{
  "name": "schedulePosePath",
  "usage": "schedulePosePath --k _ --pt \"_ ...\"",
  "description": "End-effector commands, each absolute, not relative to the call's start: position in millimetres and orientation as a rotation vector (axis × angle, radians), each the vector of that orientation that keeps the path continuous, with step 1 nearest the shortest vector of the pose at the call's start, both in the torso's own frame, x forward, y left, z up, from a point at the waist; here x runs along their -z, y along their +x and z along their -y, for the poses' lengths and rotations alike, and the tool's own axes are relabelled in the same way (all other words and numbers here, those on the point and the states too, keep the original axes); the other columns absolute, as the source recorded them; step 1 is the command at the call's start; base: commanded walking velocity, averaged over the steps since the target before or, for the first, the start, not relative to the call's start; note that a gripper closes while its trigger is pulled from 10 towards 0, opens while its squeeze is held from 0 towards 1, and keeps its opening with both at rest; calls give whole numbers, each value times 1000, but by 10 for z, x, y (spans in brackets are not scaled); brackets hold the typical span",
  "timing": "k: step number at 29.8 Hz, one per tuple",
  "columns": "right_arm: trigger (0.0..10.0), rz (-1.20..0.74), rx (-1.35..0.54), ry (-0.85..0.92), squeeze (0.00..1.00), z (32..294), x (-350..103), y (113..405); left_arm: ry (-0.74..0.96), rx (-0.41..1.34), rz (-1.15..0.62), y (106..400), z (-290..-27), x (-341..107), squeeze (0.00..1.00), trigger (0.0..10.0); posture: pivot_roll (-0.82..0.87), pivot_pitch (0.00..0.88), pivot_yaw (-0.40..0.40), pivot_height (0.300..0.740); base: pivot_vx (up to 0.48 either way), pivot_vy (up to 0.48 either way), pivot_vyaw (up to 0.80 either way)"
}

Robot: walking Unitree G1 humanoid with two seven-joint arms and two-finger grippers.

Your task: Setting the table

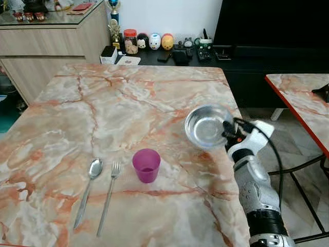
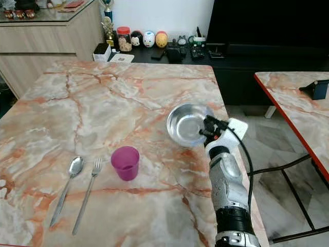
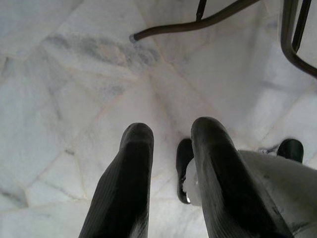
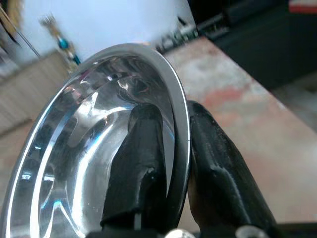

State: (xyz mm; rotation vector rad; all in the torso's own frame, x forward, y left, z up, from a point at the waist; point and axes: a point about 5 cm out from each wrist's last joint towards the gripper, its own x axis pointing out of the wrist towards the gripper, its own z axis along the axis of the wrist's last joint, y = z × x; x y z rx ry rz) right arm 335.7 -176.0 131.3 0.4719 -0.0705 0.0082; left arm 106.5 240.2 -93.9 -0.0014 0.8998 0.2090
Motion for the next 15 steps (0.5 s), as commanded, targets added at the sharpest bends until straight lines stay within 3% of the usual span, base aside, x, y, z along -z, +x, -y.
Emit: schedulePosePath --k 1,12,15 --pt "10000 150 -11 500 0 1791 -1434 3348 -8 -226 -915 993 -2432 951 0 10000 -29 0 -6 732 0 0 0" --pt "10000 209 -33 525 0 1760 -1510 3350 -35 -216 -917 971 -2414 960 0 10000 -27 0 -6 732 0 0 0" --pt "10000 208 -36 526 0 1758 -1505 3354 -34 -210 -922 979 -2403 964 0 10000 -27 0 -6 732 -256 0 0"
